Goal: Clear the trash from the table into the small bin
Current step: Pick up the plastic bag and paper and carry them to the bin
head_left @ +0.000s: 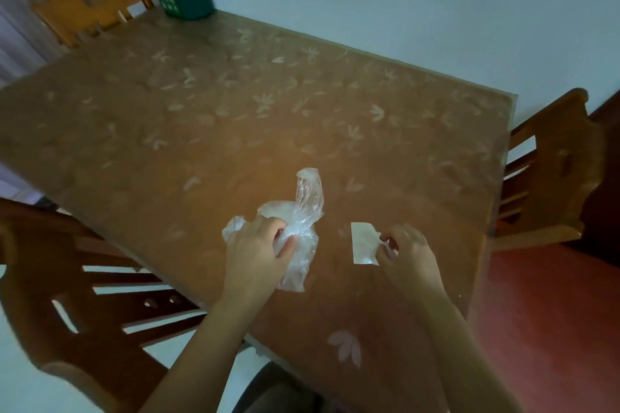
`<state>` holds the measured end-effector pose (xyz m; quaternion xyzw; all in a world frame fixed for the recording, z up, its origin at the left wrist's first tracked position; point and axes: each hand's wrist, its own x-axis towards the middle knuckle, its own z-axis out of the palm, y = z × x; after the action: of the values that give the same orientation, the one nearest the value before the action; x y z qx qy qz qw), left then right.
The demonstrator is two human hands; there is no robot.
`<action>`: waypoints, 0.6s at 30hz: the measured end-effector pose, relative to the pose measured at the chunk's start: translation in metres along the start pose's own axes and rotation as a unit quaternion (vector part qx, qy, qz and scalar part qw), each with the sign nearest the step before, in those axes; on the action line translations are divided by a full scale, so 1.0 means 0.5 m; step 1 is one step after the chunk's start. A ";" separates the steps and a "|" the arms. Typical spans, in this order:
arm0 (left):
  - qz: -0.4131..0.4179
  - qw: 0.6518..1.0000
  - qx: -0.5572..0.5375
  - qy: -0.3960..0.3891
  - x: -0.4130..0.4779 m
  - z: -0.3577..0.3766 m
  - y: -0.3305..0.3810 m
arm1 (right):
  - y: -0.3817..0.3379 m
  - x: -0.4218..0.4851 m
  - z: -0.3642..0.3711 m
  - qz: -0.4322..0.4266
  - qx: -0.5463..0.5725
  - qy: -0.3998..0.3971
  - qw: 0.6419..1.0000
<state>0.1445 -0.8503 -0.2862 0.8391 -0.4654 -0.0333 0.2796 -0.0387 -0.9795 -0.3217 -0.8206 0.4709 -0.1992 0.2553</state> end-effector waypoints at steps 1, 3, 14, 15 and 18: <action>-0.006 1.000 0.002 0.009 -0.011 -0.005 -0.003 | -0.006 -0.006 0.000 -0.006 0.002 -0.002 1.000; -0.017 1.000 0.008 0.025 -0.032 -0.017 -0.008 | -0.020 -0.017 0.001 -0.020 0.004 -0.008 1.000; -0.056 0.991 -0.005 0.118 -0.117 -0.142 -0.054 | -0.165 -0.067 0.001 -0.124 0.012 0.000 0.992; -0.058 0.989 -0.004 0.133 -0.126 -0.160 -0.064 | -0.185 -0.074 0.003 -0.132 0.013 0.001 0.991; -0.074 0.981 -0.003 0.178 -0.167 -0.217 -0.098 | -0.252 -0.104 0.015 -0.157 0.015 -0.003 0.987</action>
<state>0.1689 -0.7160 -0.2364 0.8627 -0.3445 0.0948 0.3577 0.0250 -0.8786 -0.2556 -0.8809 0.3325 -0.2418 0.2344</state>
